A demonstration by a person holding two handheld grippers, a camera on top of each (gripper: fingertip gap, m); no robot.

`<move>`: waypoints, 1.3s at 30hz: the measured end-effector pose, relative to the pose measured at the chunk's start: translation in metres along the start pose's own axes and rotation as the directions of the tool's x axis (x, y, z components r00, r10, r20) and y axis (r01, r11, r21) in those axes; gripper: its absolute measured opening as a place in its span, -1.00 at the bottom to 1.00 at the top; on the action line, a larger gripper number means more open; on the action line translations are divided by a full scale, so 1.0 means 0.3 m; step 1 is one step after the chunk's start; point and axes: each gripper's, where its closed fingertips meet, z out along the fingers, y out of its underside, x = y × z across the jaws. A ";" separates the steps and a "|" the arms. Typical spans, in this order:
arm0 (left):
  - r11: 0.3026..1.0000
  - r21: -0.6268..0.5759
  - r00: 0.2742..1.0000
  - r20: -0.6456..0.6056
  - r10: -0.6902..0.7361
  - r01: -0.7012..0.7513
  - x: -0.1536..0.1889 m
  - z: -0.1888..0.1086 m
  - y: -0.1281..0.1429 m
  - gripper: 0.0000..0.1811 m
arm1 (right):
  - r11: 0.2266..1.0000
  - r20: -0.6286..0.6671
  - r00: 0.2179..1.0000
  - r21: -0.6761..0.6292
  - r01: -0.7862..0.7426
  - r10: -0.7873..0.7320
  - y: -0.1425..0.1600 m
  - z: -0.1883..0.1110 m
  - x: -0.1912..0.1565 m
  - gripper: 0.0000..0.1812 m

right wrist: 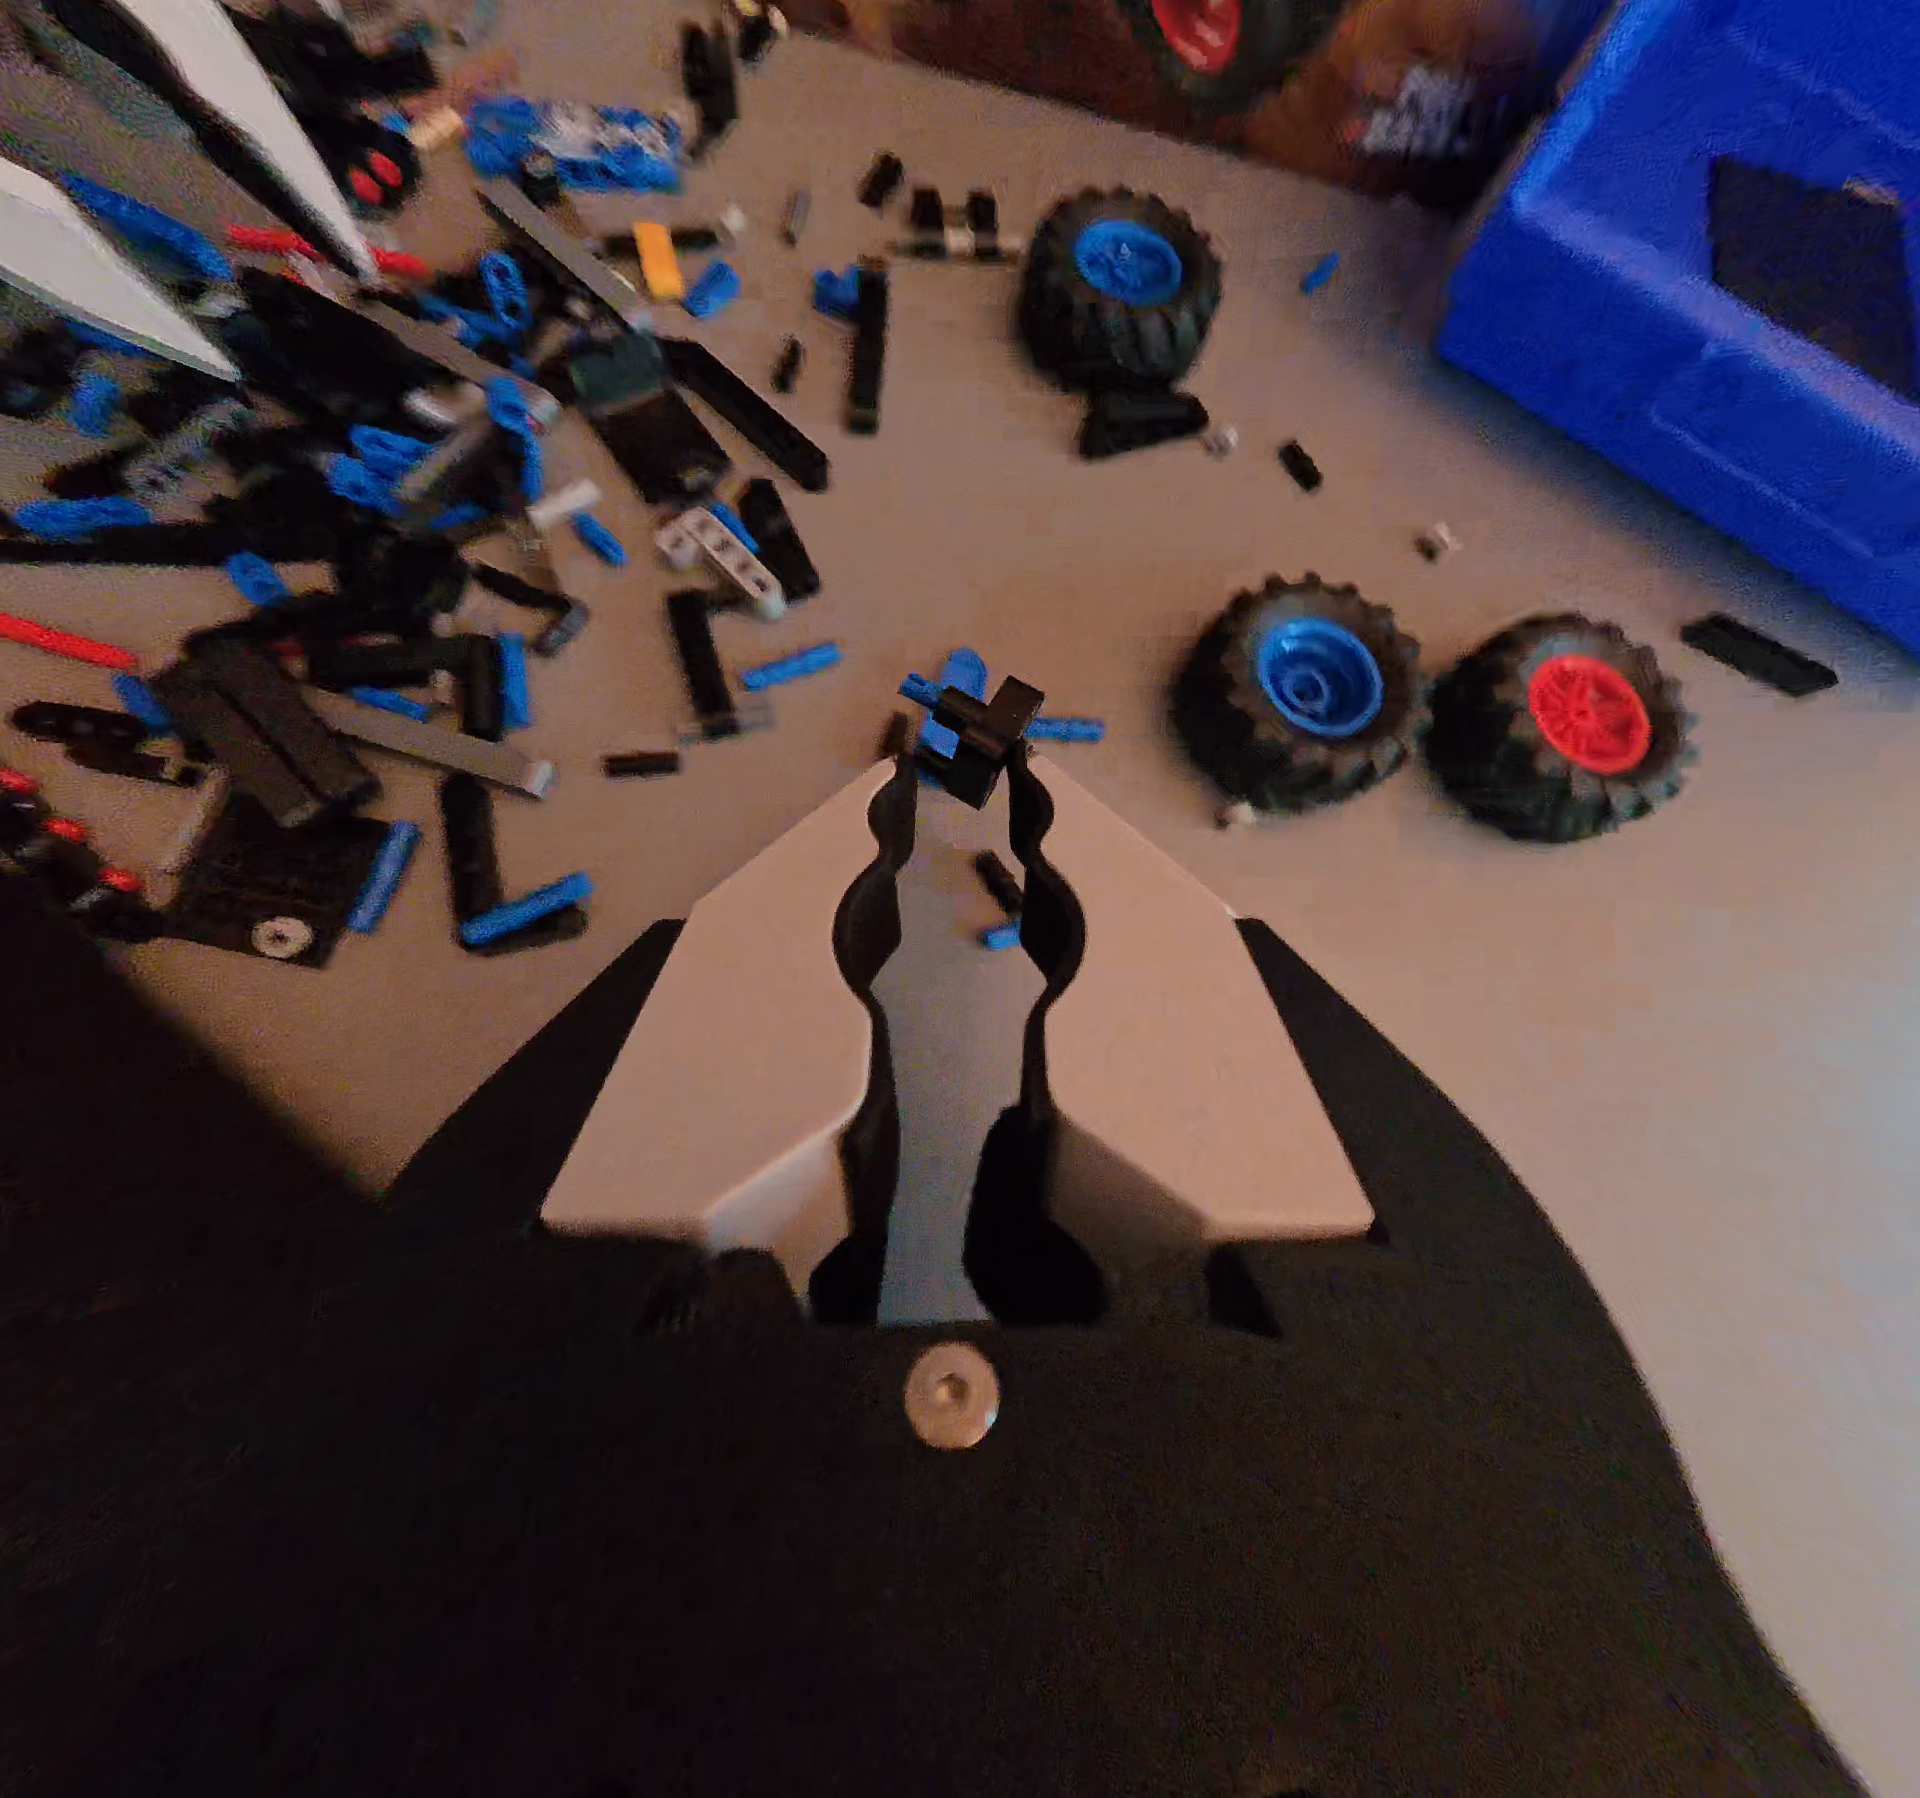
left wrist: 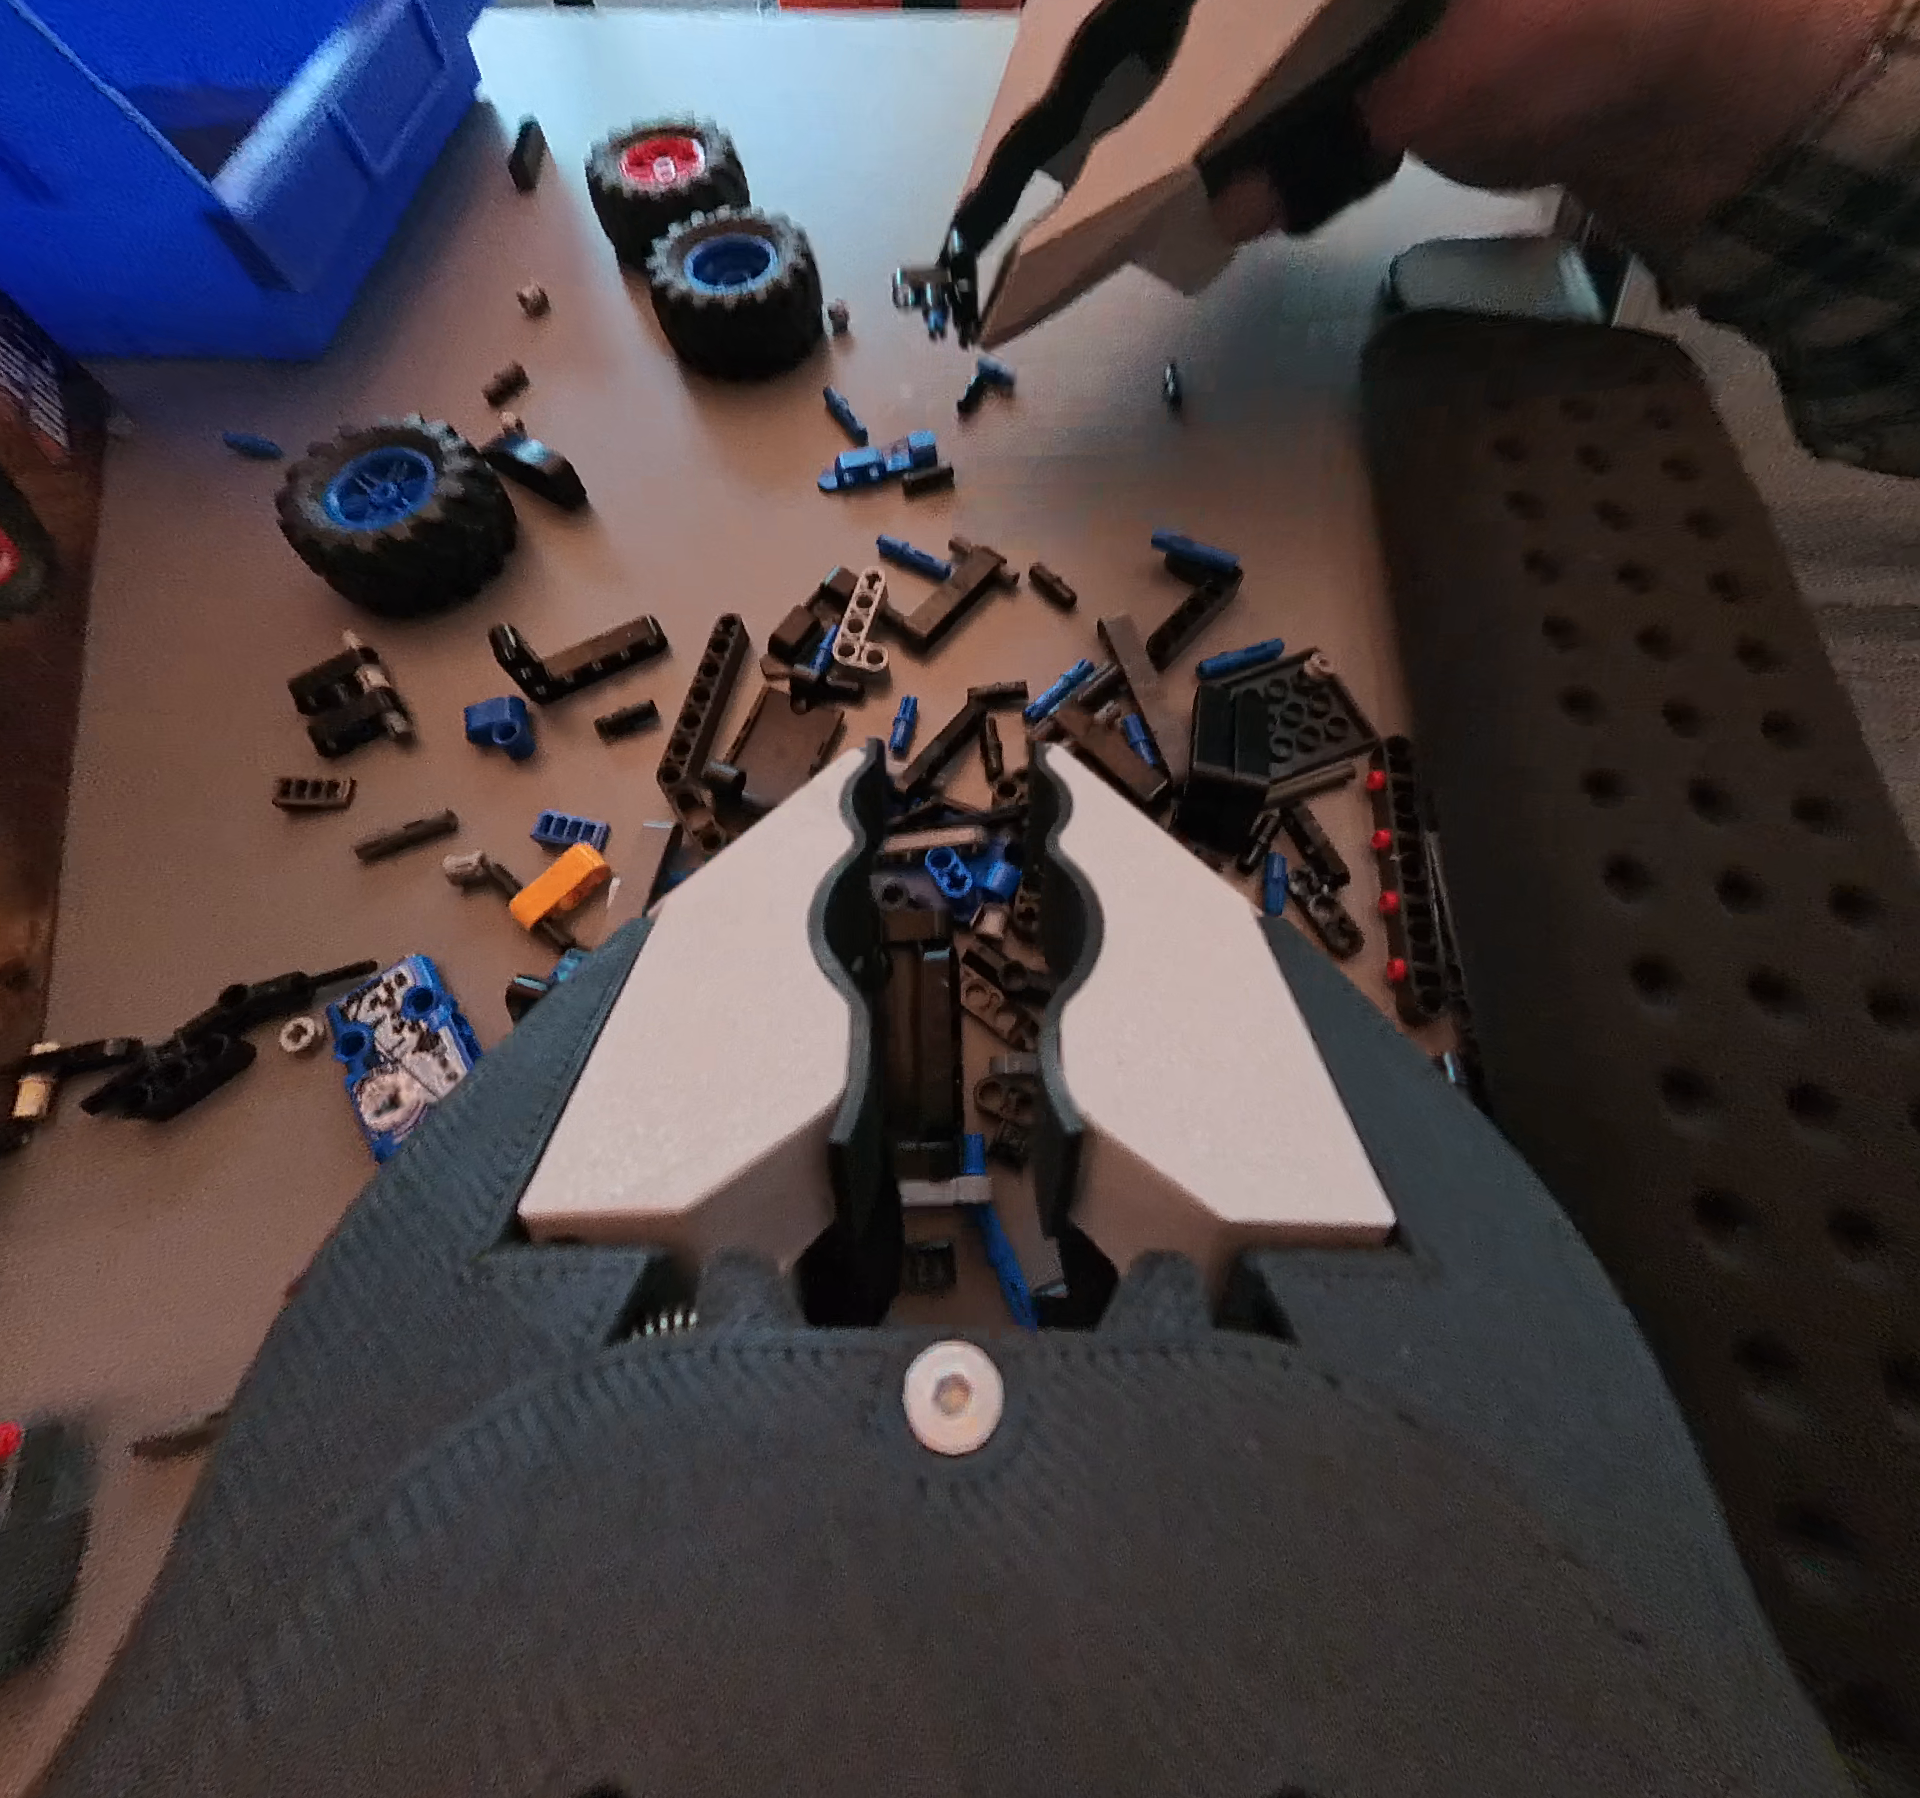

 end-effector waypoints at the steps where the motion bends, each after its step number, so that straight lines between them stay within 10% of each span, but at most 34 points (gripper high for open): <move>1: 1.000 0.029 1.000 0.002 0.004 -0.004 0.004 -0.004 -0.021 -0.73 | 0.999 0.022 0.999 0.039 0.028 -0.029 -0.041 -0.012 -0.047 -0.83; 11: 0.966 0.200 0.975 -0.184 -0.128 0.164 0.087 -0.024 -0.122 -0.77 | 0.918 -0.076 0.940 0.198 0.342 -0.334 -0.267 -0.022 -0.371 -0.83; 39: 0.941 0.230 0.943 -0.282 -0.180 0.248 0.106 -0.049 -0.149 -0.89 | 0.876 -0.166 0.919 0.284 0.391 -0.357 -0.307 -0.042 -0.385 -0.94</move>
